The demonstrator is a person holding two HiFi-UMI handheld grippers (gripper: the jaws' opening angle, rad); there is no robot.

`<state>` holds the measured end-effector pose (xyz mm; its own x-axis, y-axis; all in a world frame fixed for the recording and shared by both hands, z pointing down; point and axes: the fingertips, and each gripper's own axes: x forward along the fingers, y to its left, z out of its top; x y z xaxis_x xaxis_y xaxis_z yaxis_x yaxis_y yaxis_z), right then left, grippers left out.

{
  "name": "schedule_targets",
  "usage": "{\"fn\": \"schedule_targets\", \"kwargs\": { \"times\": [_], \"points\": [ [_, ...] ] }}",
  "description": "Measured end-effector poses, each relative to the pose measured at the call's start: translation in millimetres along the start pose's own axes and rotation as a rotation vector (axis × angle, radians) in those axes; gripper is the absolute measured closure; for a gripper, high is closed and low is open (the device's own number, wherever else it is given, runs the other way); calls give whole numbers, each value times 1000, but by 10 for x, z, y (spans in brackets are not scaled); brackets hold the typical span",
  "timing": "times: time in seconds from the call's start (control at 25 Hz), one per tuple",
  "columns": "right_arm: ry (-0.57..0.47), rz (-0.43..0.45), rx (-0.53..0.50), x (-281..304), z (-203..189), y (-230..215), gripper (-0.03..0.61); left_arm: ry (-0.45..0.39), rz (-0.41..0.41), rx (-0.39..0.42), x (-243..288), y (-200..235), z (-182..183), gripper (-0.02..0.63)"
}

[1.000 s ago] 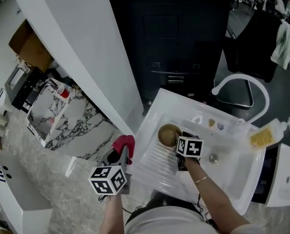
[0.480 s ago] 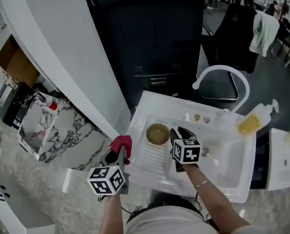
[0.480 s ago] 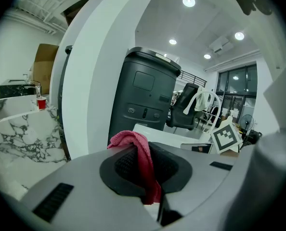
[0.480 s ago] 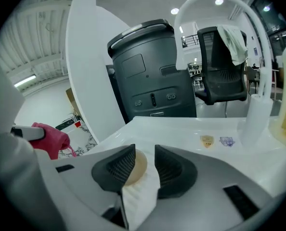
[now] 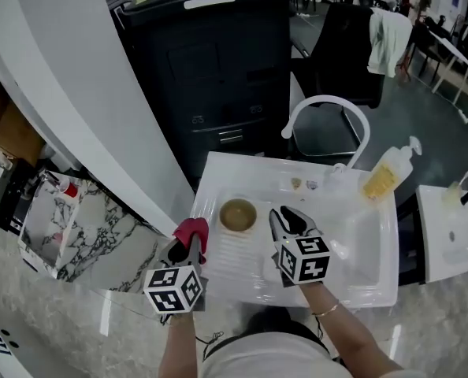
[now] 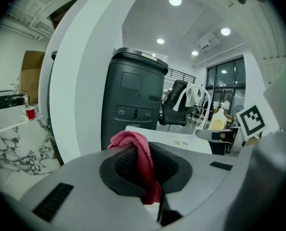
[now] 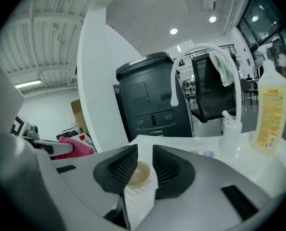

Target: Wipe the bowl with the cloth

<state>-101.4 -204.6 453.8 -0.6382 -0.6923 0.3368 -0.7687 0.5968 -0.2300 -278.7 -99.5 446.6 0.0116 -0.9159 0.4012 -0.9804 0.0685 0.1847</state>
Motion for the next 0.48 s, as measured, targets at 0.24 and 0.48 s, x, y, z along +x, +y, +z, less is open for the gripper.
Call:
{"fn": "schedule_targets", "kwargs": {
  "times": [0.24,0.48],
  "points": [
    [-75,-20,-17,-419,117,67,499,-25,-27,38,-51,-101,29,570],
    [-127,-46,-38,-758,157,165,540,-42,-51,57,-157,-147,41,571]
  ]
}}
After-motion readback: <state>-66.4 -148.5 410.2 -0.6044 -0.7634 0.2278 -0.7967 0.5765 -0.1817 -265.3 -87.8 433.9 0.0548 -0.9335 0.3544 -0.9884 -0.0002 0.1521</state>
